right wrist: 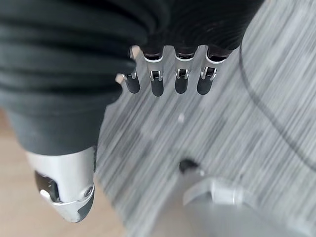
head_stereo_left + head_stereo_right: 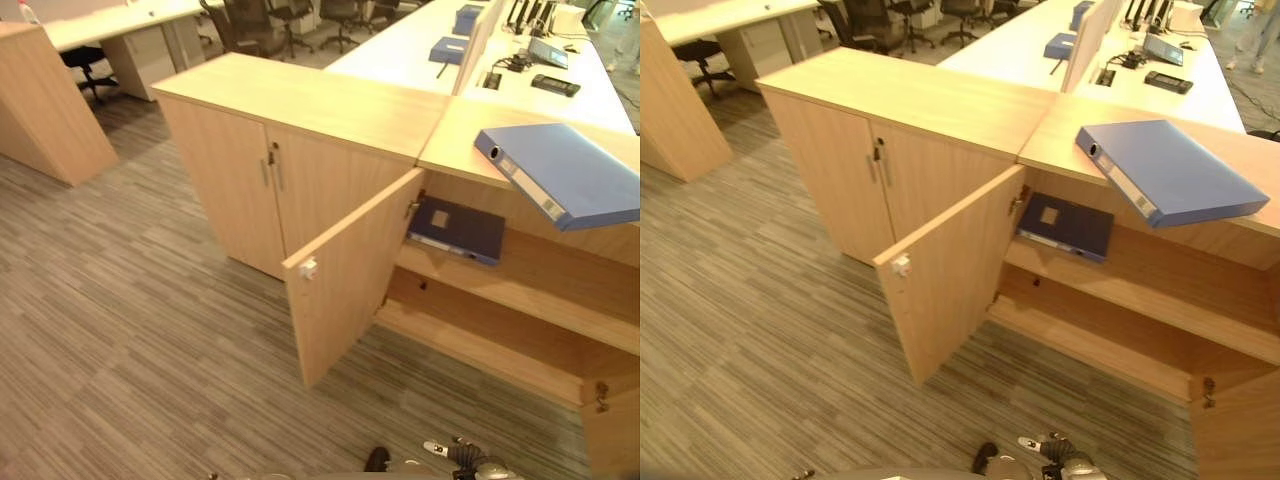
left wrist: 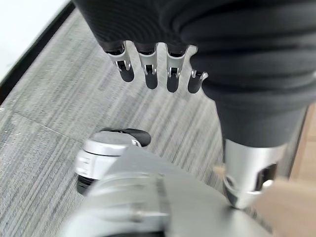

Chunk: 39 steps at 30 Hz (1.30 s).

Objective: Put the empty folder in the office cabinet

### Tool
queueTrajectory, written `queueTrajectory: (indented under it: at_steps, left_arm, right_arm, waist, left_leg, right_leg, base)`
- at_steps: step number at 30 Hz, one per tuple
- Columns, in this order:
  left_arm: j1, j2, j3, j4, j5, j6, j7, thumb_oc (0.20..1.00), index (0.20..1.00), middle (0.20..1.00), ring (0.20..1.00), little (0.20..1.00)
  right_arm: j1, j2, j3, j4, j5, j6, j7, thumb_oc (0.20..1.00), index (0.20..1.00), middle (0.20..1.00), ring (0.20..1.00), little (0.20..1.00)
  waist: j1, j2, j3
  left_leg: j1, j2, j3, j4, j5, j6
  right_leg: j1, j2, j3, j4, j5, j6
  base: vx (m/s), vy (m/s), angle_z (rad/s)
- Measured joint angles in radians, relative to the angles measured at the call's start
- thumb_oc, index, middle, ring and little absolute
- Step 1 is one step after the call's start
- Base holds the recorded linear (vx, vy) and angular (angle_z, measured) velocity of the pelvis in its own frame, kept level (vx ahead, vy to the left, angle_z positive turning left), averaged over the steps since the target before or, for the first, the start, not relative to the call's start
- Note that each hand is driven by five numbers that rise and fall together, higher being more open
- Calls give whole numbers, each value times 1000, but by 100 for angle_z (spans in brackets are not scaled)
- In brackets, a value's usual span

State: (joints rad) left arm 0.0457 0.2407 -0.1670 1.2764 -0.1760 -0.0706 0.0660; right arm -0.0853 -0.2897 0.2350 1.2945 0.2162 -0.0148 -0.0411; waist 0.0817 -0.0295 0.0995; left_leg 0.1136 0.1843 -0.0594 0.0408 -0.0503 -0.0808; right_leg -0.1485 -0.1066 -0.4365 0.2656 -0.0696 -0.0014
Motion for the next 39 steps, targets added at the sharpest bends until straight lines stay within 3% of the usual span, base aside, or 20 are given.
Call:
queueTrajectory:
  at_steps: [3,6,9,13,16,17,19,21,23,24,25,28,30,33,39]
  left_arm:
    - [-63,0,-78,-92,9,-2,-5,1000,1000,1000,1000,1000]
    - [-96,23,-156,-189,36,-1,-13,1000,1000,1000,1000,1000]
    - [-119,52,-265,-329,77,-11,-46,1000,1000,1000,1000,1000]
    - [-133,69,-310,-431,81,-13,-84,1000,1000,1000,1000,1000]
    - [-139,88,-367,-454,87,-14,-107,1000,1000,1000,1000,1000]
    - [-141,89,-394,-456,87,-13,-121,1000,1000,1000,1000,1000]
    - [-134,90,-414,-472,87,-11,-142,1000,1000,1000,1000,1000]
    - [-137,91,-424,-489,88,-9,-156,1000,1000,1000,1000,1000]
    - [-170,127,-472,-587,95,-8,-179,1000,1000,1000,1000,1000]
    - [-173,137,-471,-637,106,-18,-192,1000,1000,1000,1000,1000]
    - [-177,134,-472,-664,108,-26,-198,1000,1000,1000,1000,1000]
    - [-209,168,-482,-776,101,-24,-222,1000,1000,1000,1000,1000]
    - [-215,184,-480,-811,81,-35,-233,1000,1000,1000,1000,1000]
    - [-203,243,-501,-917,19,-31,-255,1000,1000,1000,1000,1000]
    - [-203,244,-501,-969,-88,-31,-274,1000,1000,1000,1000,1000]
  right_arm:
    - [-16,-30,1,-7,0,1,-8,1000,1000,1000,1000,1000]
    - [-43,-36,8,-10,0,3,-8,1000,1000,1000,1000,1000]
    - [-82,-49,45,-32,0,3,-7,1000,1000,1000,1000,1000]
    - [-93,-65,46,-38,-1,7,-5,1000,1000,1000,1000,1000]
    - [-146,-58,73,-32,-7,19,-3,1000,1000,1000,1000,1000]
    - [-170,-57,76,-32,-12,18,-2,1000,1000,1000,1000,1000]
    - [-190,-52,80,-35,-13,18,-1,1000,1000,1000,1000,1000]
    - [-162,-45,87,-38,-21,18,-2,1000,1000,1000,1000,1000]
    - [-129,-32,96,-38,-46,21,0,1000,1000,1000,1000,1000]
    - [-121,-29,95,-37,-51,21,1,1000,1000,1000,1000,1000]
    - [-111,-34,93,-33,-52,22,2,1000,1000,1000,1000,1000]
    - [-94,-16,85,-28,-54,25,3,1000,1000,1000,1000,1000]
    - [-94,-8,85,-29,-65,24,4,1000,1000,1000,1000,1000]
    - [-97,13,81,-28,-81,20,8,1000,1000,1000,1000,1000]
    - [-101,19,82,-26,-82,19,14,1000,1000,1000,1000,1000]
  waist:
    - [-17,-11,8]
    - [-22,-3,14]
    - [-22,23,34]
    - [-26,33,54]
    - [-3,21,86]
    - [15,41,96]
    - [32,67,109]
    - [4,78,103]
    - [-11,57,76]
    - [-19,58,66]
    - [-20,81,51]
    - [-24,80,38]
    - [-21,87,23]
    - [-14,92,0]
    - [-15,89,-9]
  left_leg:
    - [-51,21,-12,34,53,-35]
    - [-58,41,53,62,65,-31]
    - [-74,33,51,120,56,-32]
    - [-112,-44,50,103,27,-26]
    - [-207,-176,13,41,31,-23]
    - [-231,-190,8,8,49,-23]
    - [-249,-177,6,-16,99,-12]
    - [-246,-168,8,36,105,-2]
    - [-223,-167,18,51,104,0]
    - [-199,-160,19,24,105,0]
    - [-160,-142,14,-13,108,18]
    - [-79,-179,25,-106,144,61]
    - [-68,-192,24,-117,143,71]
    - [-45,-210,21,-129,134,83]
    - [-29,-215,22,-129,128,86]
  right_leg:
    - [5,20,-44,-30,-19,-31]
    - [12,40,-51,-33,-35,-52]
    - [36,49,-34,-52,-35,-51]
    - [43,48,-9,-86,-24,-54]
    - [59,48,70,-151,38,-74]
    - [74,64,102,-186,44,-66]
    - [107,89,95,-217,72,-71]
    - [152,103,91,-237,68,-85]
    - [152,85,99,-238,62,-73]
    - [153,84,106,-237,65,-61]
    - [153,97,114,-232,66,-46]
    - [194,61,125,-252,79,-1]
    - [203,47,126,-256,78,17]
    - [230,33,124,-273,76,33]
    - [257,33,124,-299,80,43]
  base:
    - [66,-201,34]
    - [83,-115,3]
    - [100,-30,-18]
    - [58,3,-1]
    - [115,40,-50]
    - [74,43,-97]
    - [126,74,-94]
    - [245,127,-29]
    - [163,71,-8]
    - [90,51,-28]
    - [125,78,-22]
    - [111,69,-3]
    - [93,55,9]
    - [70,37,7]
    - [32,14,1]
